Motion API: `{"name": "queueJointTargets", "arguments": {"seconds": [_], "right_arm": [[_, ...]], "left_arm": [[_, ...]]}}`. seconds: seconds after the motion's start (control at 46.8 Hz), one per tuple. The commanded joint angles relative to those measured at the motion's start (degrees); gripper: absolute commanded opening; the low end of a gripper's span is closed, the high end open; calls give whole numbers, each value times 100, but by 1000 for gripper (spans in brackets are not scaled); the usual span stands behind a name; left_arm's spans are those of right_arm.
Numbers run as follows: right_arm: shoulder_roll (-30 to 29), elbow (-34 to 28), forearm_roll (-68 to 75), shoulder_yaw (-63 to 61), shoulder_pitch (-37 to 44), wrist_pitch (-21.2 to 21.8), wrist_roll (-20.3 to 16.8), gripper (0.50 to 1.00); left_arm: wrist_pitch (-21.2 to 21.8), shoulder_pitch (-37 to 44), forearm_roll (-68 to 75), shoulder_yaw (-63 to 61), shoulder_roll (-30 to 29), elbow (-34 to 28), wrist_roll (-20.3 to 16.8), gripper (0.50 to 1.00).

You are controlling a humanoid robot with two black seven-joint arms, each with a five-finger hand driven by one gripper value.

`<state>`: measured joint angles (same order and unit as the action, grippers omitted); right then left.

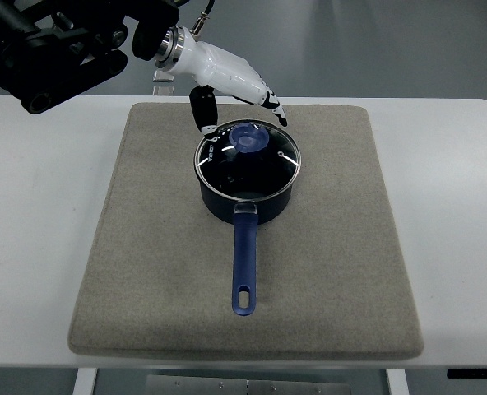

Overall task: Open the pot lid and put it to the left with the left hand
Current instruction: 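Lower the left hand and close fingers around the blue knob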

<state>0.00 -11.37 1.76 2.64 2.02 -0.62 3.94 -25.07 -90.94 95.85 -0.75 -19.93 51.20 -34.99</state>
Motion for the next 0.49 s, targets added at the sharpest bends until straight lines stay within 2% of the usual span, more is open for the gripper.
{"name": "queueJointTargets", "arguments": {"seconds": [0.0, 0.171, 0.47], "right_arm": [[0, -6, 0, 0, 0, 0, 2, 917], [0, 3, 0, 0, 0, 0, 2, 917], [0, 3, 0, 0, 0, 0, 2, 917]], "left_arm": [[-42, -11, 4, -74, 42, -48, -1, 934], [-402, -11, -40, -74, 200, -277, -1, 934], [-710, -116, -110, -65, 323, -321, -1, 932]]}}
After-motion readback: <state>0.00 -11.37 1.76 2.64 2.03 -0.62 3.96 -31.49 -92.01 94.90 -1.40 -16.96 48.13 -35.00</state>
